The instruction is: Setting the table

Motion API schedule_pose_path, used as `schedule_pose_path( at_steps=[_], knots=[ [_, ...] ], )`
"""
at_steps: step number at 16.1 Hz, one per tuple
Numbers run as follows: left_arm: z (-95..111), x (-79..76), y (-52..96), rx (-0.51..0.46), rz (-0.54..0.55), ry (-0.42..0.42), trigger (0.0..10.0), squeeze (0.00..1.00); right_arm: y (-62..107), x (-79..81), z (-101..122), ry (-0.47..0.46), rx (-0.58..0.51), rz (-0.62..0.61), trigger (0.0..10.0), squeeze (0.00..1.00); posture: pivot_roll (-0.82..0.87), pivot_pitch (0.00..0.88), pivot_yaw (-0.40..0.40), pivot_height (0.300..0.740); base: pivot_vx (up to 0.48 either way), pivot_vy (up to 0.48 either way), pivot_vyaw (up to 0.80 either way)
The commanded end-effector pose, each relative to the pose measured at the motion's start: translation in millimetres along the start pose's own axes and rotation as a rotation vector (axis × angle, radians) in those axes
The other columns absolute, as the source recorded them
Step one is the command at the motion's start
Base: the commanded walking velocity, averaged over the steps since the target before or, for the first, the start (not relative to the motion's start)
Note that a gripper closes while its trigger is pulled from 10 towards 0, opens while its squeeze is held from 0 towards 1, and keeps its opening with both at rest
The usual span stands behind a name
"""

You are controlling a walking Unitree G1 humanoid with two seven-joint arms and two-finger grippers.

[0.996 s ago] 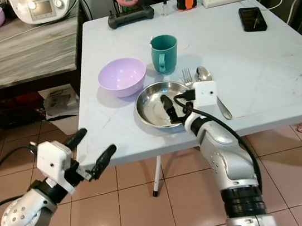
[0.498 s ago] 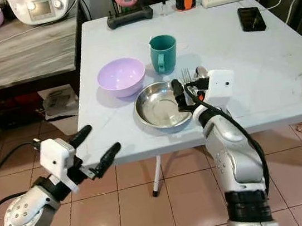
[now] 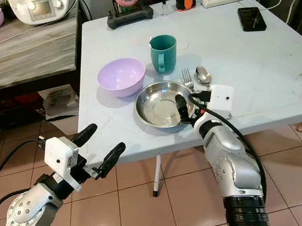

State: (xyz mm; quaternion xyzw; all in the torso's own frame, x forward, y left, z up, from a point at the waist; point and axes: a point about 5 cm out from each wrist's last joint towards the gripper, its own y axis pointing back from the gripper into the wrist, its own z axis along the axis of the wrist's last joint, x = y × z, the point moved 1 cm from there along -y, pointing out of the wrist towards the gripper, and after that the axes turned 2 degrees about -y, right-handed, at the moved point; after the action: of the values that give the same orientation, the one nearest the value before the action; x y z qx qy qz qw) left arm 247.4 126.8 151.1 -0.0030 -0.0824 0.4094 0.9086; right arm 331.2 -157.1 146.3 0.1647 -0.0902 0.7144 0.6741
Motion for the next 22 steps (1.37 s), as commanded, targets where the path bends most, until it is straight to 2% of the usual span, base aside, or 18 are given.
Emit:
schedule_pose_path(
  at_steps=[1,2,3,4,5,9,13,18,22],
  knots=[
    [-3,0.4,1.8,0.023,-0.008,0.005,10.0,0.0,-2.5,0.1,-4,-0.016,0.022,-0.003,10.0,0.0,-0.15,0.148,0.086,0.74,0.0,0.0,0.0],
    [-3,-0.9,0.0,0.021,-0.022,0.004,10.0,0.0,-8.5,4.0,-5,-0.022,0.027,0.016,10.0,0.0,-0.15,0.146,0.085,0.74,0.0,0.0,0.0],
    [-2,-2.1,-1.2,0.019,-0.039,-0.004,10.0,0.0,-12.6,7.1,-5,-0.032,0.029,0.025,4.4,0.0,-0.15,0.145,0.084,0.74,0.0,0.0,0.0],
    [0,-3.1,-2.3,0.013,-0.056,-0.012,10.0,0.0,-15.9,11.7,-5,-0.042,0.036,0.037,3.6,0.0,-0.15,0.146,0.084,0.74,0.0,0.0,0.0],
    [2,-3.5,-3.4,0.006,-0.059,-0.005,10.0,0.0,-18.8,18.4,-5,-0.041,0.047,0.053,0.0,0.0,-0.15,0.144,0.082,0.74,0.0,0.0,0.0],
    [2,-4.6,-3.0,0.006,-0.064,0.002,10.0,0.0,-21.3,21.4,-8,-0.062,0.075,0.068,0.0,0.0,-0.14,0.139,0.077,0.74,0.0,0.0,0.0],
    [1,-5.6,-2.9,0.008,-0.075,0.015,10.0,0.0,-23.3,14.0,-17,-0.077,0.147,0.041,0.0,0.0,-0.14,0.135,0.071,0.74,0.0,0.0,0.0],
    [1,-7.8,-4.9,0.006,-0.111,0.025,10.0,0.0,-23.6,6.0,-21,-0.089,0.171,0.011,0.0,0.0,-0.15,0.137,0.074,0.74,0.0,0.0,0.0],
    [-8,-7.3,-6.5,0.041,-0.099,0.023,10.0,0.0,-23.7,0.9,-22,-0.111,0.184,-0.007,0.0,0.0,-0.16,0.133,0.077,0.74,0.0,0.0,0.0]
  ],
)
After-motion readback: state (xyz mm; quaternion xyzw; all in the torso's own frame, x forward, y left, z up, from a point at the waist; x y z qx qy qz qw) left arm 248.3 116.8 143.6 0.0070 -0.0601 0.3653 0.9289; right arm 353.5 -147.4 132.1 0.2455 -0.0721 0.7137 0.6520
